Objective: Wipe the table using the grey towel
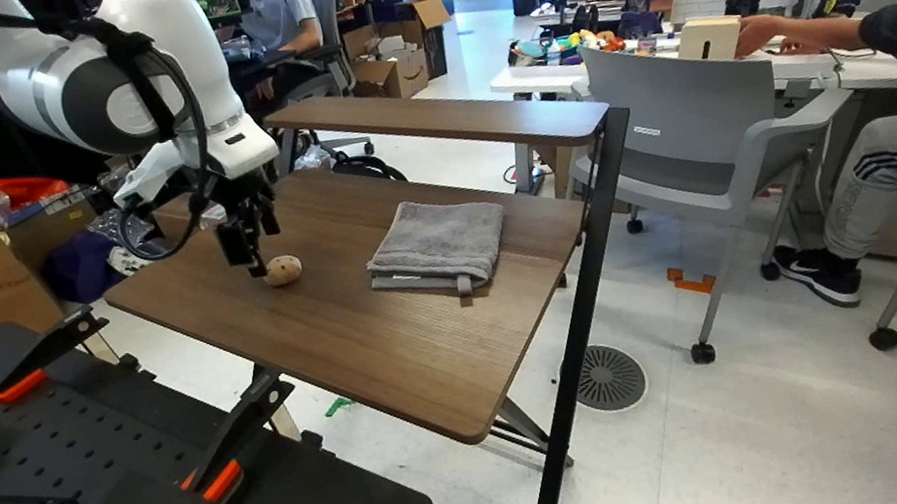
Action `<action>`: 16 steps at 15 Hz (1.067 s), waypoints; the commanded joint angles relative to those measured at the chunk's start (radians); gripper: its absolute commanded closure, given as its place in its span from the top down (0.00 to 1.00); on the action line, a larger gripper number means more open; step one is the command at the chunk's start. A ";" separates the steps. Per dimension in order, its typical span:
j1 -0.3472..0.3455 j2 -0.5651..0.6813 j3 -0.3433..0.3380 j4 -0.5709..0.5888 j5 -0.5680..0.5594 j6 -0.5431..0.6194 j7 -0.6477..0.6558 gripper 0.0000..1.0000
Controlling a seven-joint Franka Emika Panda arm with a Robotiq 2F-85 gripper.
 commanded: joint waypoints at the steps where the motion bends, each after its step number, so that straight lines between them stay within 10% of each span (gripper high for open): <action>1: 0.097 0.065 -0.102 0.057 -0.031 -0.013 0.107 1.00; 6: 0.156 0.097 -0.171 0.066 -0.070 -0.039 0.185 0.98; 7: 0.154 0.097 -0.171 0.063 -0.080 -0.052 0.187 0.74; 16: 0.143 0.004 -0.144 0.013 -0.170 -0.073 0.158 0.16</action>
